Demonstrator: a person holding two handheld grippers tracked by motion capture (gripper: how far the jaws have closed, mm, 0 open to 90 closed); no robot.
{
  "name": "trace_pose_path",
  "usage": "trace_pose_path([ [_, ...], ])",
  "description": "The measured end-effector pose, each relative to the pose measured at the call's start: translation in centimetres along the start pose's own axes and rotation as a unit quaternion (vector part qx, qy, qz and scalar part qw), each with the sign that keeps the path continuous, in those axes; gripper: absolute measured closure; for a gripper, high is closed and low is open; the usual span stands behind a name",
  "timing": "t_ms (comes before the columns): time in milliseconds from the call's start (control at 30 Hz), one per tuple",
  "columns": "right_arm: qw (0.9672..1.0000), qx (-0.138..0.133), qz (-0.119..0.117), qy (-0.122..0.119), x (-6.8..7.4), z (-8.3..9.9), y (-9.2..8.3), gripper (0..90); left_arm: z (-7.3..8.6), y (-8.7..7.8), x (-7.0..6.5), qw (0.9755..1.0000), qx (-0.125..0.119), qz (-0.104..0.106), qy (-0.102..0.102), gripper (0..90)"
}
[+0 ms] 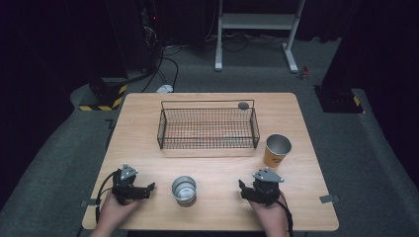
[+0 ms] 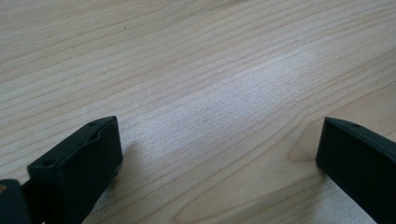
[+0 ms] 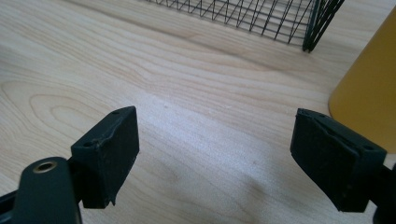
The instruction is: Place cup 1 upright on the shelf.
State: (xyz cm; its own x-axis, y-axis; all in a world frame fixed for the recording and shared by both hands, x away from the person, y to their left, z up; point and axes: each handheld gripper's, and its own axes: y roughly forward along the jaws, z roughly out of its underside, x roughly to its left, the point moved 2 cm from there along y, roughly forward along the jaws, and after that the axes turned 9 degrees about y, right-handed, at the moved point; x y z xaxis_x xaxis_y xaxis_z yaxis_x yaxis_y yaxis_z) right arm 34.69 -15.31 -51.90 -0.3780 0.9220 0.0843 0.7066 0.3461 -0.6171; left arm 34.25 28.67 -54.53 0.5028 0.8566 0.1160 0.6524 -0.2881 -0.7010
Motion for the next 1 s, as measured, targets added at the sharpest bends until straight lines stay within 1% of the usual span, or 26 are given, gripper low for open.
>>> trace_pose_path([
  [33, 1.0000, -0.007, -0.004, 0.006, 0.0, -0.1, -0.2, 15.8, 0.0, 0.0, 0.0, 1.0000, 0.000, 0.000, 0.000, 1.0],
  [67, 0.9999, -0.007, -0.006, 0.009, 0.0, -0.1, -0.2, 15.7, 0.0, 0.0, 0.0, 1.0000, 0.000, 0.000, 0.001, 0.9],
  [133, 0.9999, -0.008, -0.009, 0.008, -0.1, -0.2, -0.2, 15.7, 0.0, 0.0, 0.0, 1.0000, 0.001, 0.000, 0.003, 0.7],
  [167, 0.9999, -0.013, -0.009, -0.001, -0.1, -0.4, -0.3, 15.7, -0.1, 0.1, 0.1, 1.0000, 0.001, 0.003, 0.006, 0.6],
  [267, 0.9998, -0.018, -0.009, -0.001, -0.2, -0.4, -0.5, 15.6, -0.1, 0.1, 0.1, 1.0000, 0.002, 0.004, 0.007, 0.5],
  [367, 0.9996, -0.026, -0.010, 0.009, -0.5, -0.2, -0.7, 15.7, -0.1, 0.1, 0.1, 1.0000, 0.000, 0.003, 0.004, 0.3],
  [400, 0.9996, -0.027, -0.008, 0.009, -0.5, -0.2, -0.9, 15.7, -0.1, 0.1, 0.1, 1.0000, 0.000, 0.003, 0.004, 0.4],
  [567, 0.9993, -0.037, 0.002, -0.001, -0.9, 0.0, -1.4, 15.7, -0.2, 0.3, 0.0, 1.0000, 0.001, 0.007, 0.004, 0.4],
  [667, 0.9993, -0.035, 0.005, 0.010, -1.0, 0.4, -1.7, 15.7, -0.3, 0.3, 0.0, 1.0000, 0.001, 0.004, 0.000, 0.4],
  [700, 0.9993, -0.036, 0.006, 0.005, -1.2, 0.5, -1.8, 15.8, -0.3, 0.3, 0.0, 1.0000, 0.001, 0.004, 0.001, 0.4],
  [800, 0.9992, -0.037, 0.011, 0.004, -1.7, 0.8, -2.0, 15.8, -0.3, 0.3, 0.1, 1.0000, 0.001, 0.005, 0.004, 0.4],
  [867, 0.9992, -0.038, 0.014, 0.006, -1.9, 0.8, -2.1, 15.8, -0.3, 0.3, 0.0, 1.0000, 0.001, 0.005, 0.003, 0.4],
  [900, 0.9990, -0.040, 0.017, 0.014, -2.3, 0.8, -2.2, 15.8, -0.3, 0.3, 0.0, 1.0000, 0.001, 0.005, 0.003, 0.4],
  [1000, 0.9988, -0.040, 0.021, 0.019, -2.7, 0.9, -2.3, 15.8, -0.3, 0.3, 0.0, 1.0000, 0.000, 0.006, 0.002, 0.4],
])
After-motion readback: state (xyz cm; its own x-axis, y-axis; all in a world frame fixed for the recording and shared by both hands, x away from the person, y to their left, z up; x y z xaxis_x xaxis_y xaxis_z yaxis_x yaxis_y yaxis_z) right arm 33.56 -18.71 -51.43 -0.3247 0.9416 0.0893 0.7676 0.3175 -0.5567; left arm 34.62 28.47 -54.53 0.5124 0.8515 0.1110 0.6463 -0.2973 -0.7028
